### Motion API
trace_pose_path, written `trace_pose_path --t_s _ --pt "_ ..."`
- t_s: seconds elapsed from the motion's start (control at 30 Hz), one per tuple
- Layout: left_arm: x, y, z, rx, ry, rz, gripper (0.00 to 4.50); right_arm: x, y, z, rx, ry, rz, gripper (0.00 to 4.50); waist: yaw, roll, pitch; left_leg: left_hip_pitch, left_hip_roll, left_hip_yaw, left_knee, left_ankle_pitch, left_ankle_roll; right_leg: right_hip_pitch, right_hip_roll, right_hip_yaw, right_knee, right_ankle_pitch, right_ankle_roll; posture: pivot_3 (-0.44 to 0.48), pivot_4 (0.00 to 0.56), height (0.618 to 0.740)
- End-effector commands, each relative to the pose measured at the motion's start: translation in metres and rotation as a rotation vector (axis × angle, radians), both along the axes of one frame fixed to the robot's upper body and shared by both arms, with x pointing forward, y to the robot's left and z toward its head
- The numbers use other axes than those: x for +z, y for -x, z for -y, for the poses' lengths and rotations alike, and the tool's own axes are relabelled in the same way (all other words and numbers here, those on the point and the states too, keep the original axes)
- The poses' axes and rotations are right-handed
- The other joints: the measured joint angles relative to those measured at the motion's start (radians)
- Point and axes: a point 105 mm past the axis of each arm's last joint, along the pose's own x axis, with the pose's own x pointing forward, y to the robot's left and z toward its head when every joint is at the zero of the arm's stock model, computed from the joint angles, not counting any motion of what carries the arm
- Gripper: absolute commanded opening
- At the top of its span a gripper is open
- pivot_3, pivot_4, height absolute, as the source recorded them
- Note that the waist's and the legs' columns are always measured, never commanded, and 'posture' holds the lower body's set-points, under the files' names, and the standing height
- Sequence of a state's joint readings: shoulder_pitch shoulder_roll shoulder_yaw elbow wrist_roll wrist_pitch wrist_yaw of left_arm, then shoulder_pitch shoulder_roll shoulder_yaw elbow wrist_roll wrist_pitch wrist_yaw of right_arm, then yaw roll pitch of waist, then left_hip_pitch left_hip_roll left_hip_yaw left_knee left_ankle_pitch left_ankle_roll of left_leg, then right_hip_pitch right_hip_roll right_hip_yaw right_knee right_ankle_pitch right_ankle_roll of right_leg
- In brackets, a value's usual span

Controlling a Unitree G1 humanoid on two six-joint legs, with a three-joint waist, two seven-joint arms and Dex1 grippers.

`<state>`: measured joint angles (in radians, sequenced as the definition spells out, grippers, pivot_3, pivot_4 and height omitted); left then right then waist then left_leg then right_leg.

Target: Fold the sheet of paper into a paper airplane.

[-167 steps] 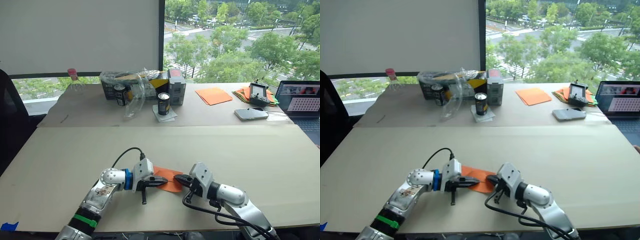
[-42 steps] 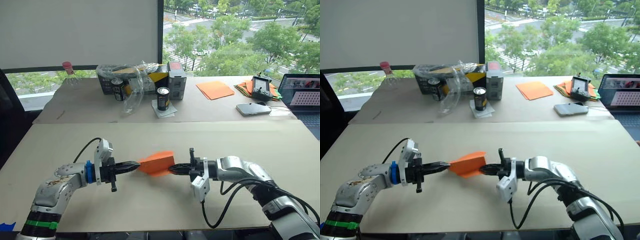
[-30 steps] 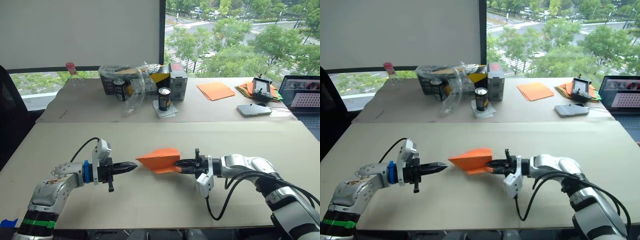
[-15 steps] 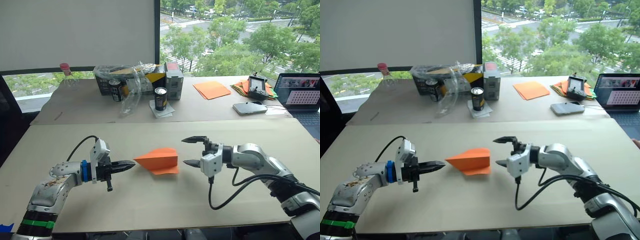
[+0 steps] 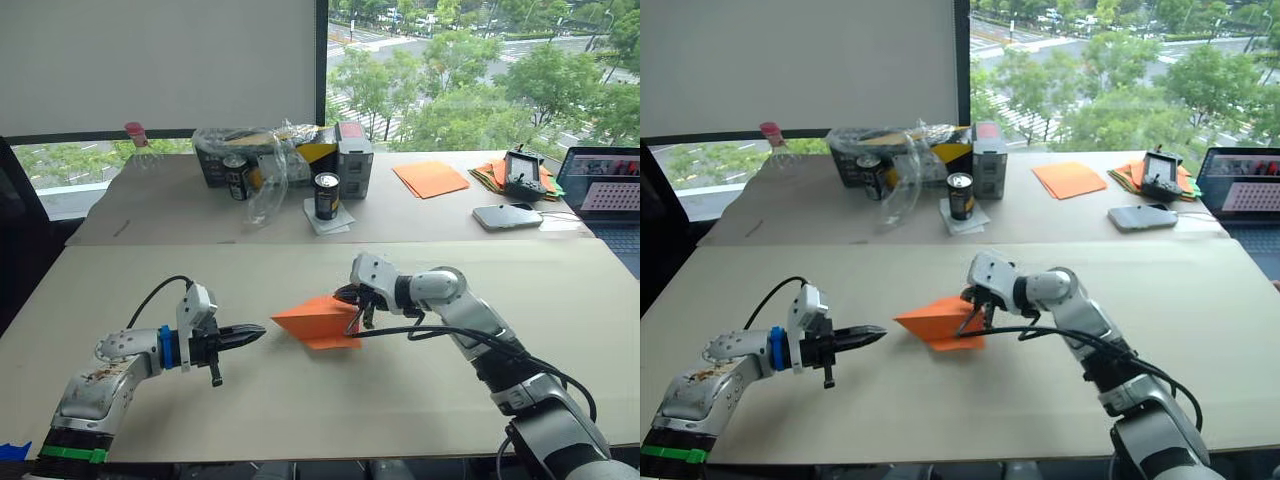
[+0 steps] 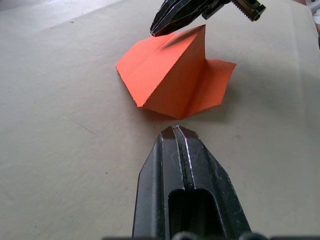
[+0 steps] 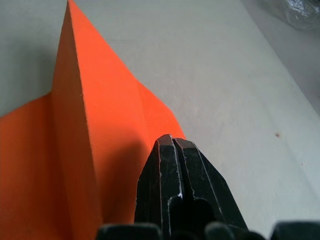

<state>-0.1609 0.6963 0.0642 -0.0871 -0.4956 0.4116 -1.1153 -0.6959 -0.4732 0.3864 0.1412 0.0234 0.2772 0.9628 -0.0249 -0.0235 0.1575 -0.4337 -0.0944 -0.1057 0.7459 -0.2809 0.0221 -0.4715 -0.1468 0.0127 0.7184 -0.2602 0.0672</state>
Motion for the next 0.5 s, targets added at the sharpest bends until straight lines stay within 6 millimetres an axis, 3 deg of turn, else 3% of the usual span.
trace_pose_path --t_s 0.03,0.23,0.5 --pt "0.010 -0.001 -0.003 0.002 -0.004 0.048 0.00 0.006 0.018 -0.013 0.094 -0.004 0.006 0.05 0.002 0.000 0.000 0.000 0.000 0.000 0.000 0.000 0.000 0.000 0.000 0.000 0.000 0.000 0.000 0.000 0.150 0.670" --pt "0.007 0.000 0.001 -0.018 -0.009 0.036 0.00 -0.002 0.044 -0.016 0.166 0.011 -0.023 0.05 0.007 0.000 0.000 0.000 0.000 0.000 0.000 0.000 0.000 0.000 0.000 0.000 0.000 0.000 0.000 0.000 0.150 0.670" --pt "0.010 -0.002 0.007 -0.057 -0.003 0.033 0.00 -0.020 0.063 -0.011 0.148 0.019 -0.091 0.05 0.010 0.000 0.000 0.000 0.000 0.000 0.000 0.000 0.000 0.000 0.000 0.000 0.000 0.000 0.000 0.000 0.150 0.670"
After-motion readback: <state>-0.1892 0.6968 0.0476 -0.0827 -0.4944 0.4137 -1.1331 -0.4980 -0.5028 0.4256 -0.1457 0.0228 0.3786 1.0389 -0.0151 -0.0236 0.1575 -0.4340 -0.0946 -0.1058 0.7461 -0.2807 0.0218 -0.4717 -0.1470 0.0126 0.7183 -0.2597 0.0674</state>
